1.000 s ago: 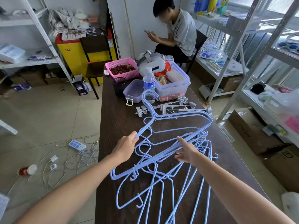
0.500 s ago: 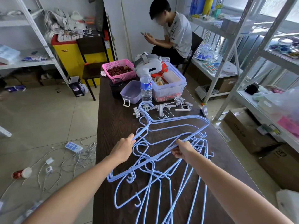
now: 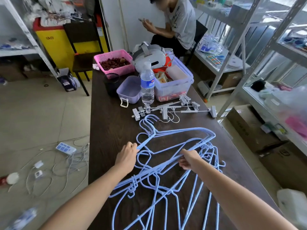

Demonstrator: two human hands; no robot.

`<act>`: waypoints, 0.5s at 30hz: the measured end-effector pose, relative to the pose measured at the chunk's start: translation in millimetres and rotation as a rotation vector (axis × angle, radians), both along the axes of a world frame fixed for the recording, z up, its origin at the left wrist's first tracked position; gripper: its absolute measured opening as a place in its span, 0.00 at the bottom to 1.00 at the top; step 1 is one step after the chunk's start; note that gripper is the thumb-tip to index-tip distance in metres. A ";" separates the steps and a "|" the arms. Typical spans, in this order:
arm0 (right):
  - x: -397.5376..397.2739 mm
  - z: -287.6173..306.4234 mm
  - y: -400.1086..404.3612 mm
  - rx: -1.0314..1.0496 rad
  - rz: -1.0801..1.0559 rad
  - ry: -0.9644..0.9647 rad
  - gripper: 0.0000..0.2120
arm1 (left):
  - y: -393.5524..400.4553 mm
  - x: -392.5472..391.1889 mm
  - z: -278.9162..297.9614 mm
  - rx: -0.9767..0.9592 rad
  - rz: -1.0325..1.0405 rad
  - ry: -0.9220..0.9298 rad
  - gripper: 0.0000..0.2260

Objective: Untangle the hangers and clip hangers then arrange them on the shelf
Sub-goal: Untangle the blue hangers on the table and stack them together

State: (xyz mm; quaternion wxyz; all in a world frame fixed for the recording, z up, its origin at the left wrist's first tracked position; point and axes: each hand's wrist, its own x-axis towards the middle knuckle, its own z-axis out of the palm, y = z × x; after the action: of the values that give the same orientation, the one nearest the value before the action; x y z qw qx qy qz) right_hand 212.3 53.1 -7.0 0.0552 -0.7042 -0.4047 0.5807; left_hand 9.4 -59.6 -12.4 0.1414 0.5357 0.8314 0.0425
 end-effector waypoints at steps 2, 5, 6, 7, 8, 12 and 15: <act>-1.6 -2.6 1.9 -0.021 0.044 -0.024 0.15 | 2.5 -2.3 -2.6 -0.001 0.019 -0.014 0.11; -2.4 -4.0 6.3 -0.022 0.091 -0.070 0.18 | 5.5 -4.0 -3.4 0.008 0.045 -0.055 0.09; -2.3 -3.8 7.5 -0.025 0.102 -0.085 0.18 | 5.8 -4.0 -3.6 0.009 0.048 -0.072 0.08; -2.2 -3.5 8.6 -0.025 0.114 -0.098 0.18 | 6.2 -3.8 -3.3 0.004 0.049 -0.087 0.08; -2.2 -3.1 9.2 -0.025 0.127 -0.110 0.18 | 6.3 -3.8 -2.8 -0.007 0.049 -0.102 0.09; -3.8 -0.7 9.8 -0.052 0.162 -0.134 0.19 | 7.0 -5.9 -0.1 -0.049 0.055 -0.137 0.11; -4.8 3.1 8.6 -0.066 0.182 -0.147 0.20 | 4.7 -5.5 1.9 -0.059 0.040 -0.126 0.11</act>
State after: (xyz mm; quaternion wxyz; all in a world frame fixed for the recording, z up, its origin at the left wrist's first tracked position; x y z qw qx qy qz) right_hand 207.5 61.7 -3.9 -0.0508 -0.7068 -0.4506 0.5430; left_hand 3.9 -55.0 -10.5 0.2083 0.5109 0.8322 0.0543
